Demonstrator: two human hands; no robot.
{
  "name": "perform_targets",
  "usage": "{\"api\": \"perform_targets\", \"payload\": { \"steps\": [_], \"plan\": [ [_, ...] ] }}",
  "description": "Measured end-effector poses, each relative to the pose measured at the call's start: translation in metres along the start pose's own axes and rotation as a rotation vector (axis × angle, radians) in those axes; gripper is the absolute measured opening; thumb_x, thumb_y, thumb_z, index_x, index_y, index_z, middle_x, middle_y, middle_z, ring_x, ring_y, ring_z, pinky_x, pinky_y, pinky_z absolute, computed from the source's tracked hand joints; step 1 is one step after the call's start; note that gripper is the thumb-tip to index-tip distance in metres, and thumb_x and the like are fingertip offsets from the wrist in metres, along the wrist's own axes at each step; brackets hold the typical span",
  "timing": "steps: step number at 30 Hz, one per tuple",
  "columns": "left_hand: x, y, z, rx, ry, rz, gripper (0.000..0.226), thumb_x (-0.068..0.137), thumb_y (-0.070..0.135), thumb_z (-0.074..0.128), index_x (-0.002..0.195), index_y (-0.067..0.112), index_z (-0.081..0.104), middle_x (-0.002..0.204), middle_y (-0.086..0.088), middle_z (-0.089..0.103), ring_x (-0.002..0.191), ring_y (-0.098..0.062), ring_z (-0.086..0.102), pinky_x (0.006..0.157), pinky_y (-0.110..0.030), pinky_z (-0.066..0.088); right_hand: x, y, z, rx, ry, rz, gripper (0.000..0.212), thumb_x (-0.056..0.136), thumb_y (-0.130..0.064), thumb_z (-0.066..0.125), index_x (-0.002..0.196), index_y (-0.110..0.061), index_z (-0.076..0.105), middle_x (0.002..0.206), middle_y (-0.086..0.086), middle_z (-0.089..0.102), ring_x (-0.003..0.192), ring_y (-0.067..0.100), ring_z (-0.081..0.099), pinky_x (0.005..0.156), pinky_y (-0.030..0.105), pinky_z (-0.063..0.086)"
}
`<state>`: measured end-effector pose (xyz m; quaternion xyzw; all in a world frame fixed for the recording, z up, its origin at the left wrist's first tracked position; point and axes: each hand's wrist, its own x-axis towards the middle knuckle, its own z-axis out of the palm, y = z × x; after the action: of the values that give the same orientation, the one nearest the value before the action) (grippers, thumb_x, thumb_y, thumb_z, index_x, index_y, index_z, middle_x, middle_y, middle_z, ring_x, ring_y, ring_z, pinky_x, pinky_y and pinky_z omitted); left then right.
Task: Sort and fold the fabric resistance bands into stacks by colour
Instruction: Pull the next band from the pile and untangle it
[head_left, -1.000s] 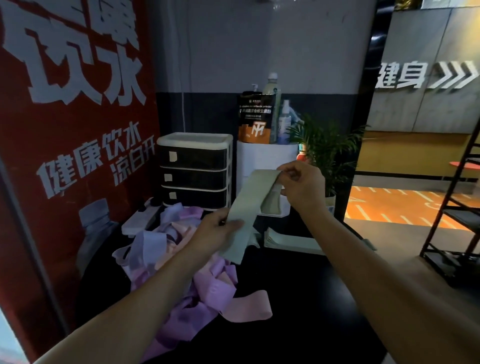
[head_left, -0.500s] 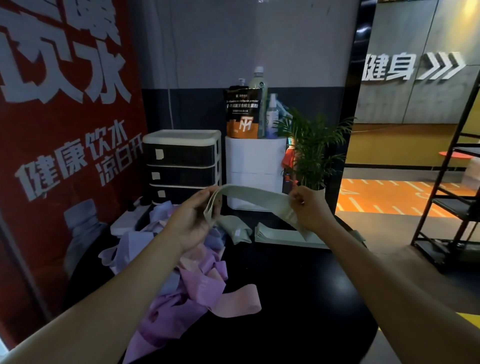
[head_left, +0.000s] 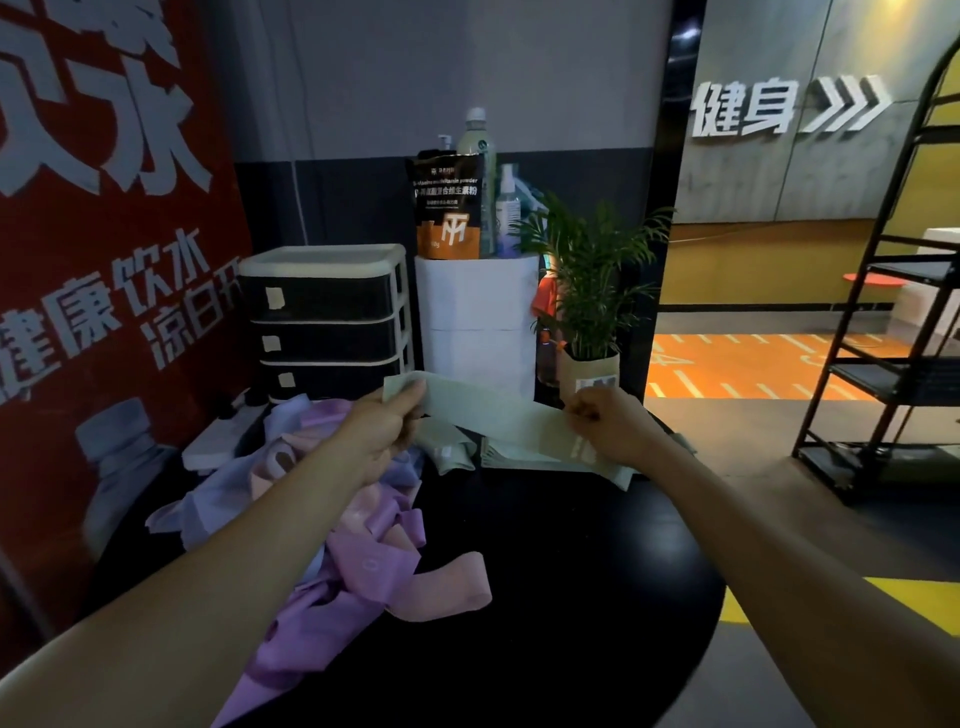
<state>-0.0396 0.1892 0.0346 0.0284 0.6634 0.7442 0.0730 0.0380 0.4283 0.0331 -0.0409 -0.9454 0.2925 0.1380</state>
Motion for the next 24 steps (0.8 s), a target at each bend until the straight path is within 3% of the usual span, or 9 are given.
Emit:
{"api": "perform_targets", "payload": {
  "steps": [3, 8, 11, 14, 18, 20, 24],
  "plan": [
    [0.001, 0.002, 0.012, 0.129, -0.066, 0.092, 0.019, 0.093, 0.023, 0.056, 0.075, 0.019, 0.057, 0.056, 0.003, 0.047, 0.046, -0.006, 0.033, 0.042, -0.016, 0.029, -0.002, 0.013, -0.001, -0.066, -0.031, 0.002, 0.018, 0.093, -0.011, 0.05, 0.102, -0.004, 0.065, 0.096, 0.008, 0.063, 0.085, 0.017, 0.052, 0.067, 0.023, 0.034],
    [0.008, 0.012, 0.026, 0.359, -0.045, 0.298, 0.027, 0.092, 0.017, 0.057, 0.066, 0.015, 0.053, 0.057, -0.003, 0.049, 0.051, -0.011, 0.044, 0.045, -0.015, 0.037, -0.006, 0.024, -0.007, -0.097, -0.049, 0.022, 0.017, 0.092, -0.011, 0.052, 0.1, -0.003, 0.065, 0.089, 0.003, 0.058, 0.083, 0.016, 0.052, 0.068, 0.023, 0.035],
    [0.01, 0.018, 0.035, 0.469, -0.092, 0.372, 0.03, 0.09, 0.018, 0.062, 0.062, 0.01, 0.053, 0.054, -0.005, 0.049, 0.04, -0.005, 0.043, 0.044, -0.015, 0.036, -0.003, 0.009, -0.013, 0.098, 0.059, -0.062, 0.013, 0.087, -0.009, 0.061, 0.1, -0.007, 0.065, 0.085, 0.002, 0.06, 0.079, 0.014, 0.054, 0.067, 0.021, 0.038],
    [0.01, 0.026, 0.049, 0.6, -0.144, 0.42, 0.03, 0.086, 0.025, 0.066, 0.069, 0.001, 0.062, 0.051, 0.0, 0.051, 0.042, -0.005, 0.045, 0.05, -0.019, 0.039, 0.006, -0.024, -0.024, 0.186, 0.131, -0.223, 0.035, 0.083, -0.015, 0.069, 0.116, -0.012, 0.058, 0.094, -0.003, 0.057, 0.086, 0.011, 0.054, 0.078, 0.022, 0.041],
    [0.008, 0.033, 0.063, 0.704, -0.223, 0.483, 0.027, 0.087, 0.028, 0.065, 0.064, 0.015, 0.06, 0.051, 0.006, 0.051, 0.045, -0.005, 0.044, 0.055, -0.025, 0.036, 0.022, -0.055, -0.031, 0.198, 0.22, -0.316, 0.042, 0.081, -0.017, 0.071, 0.12, -0.014, 0.056, 0.1, -0.005, 0.054, 0.09, 0.01, 0.053, 0.085, 0.028, 0.047],
    [0.006, 0.035, 0.065, 0.657, -0.267, 0.497, 0.023, 0.086, 0.024, 0.066, 0.067, 0.013, 0.062, 0.051, 0.006, 0.048, 0.046, -0.005, 0.042, 0.056, -0.026, 0.035, 0.027, -0.059, -0.033, 0.211, 0.269, -0.299, 0.04, 0.081, -0.016, 0.071, 0.119, -0.014, 0.057, 0.099, -0.002, 0.054, 0.086, 0.011, 0.051, 0.083, 0.03, 0.048],
    [0.005, 0.04, 0.066, 0.731, -0.272, 0.521, 0.028, 0.086, 0.024, 0.067, 0.065, 0.006, 0.059, 0.054, 0.003, 0.047, 0.05, -0.01, 0.042, 0.052, -0.022, 0.034, 0.033, -0.062, -0.034, 0.182, 0.253, -0.265, 0.031, 0.085, -0.018, 0.066, 0.114, -0.013, 0.058, 0.094, 0.0, 0.052, 0.075, 0.006, 0.048, 0.068, 0.019, 0.042]
  ]
}}
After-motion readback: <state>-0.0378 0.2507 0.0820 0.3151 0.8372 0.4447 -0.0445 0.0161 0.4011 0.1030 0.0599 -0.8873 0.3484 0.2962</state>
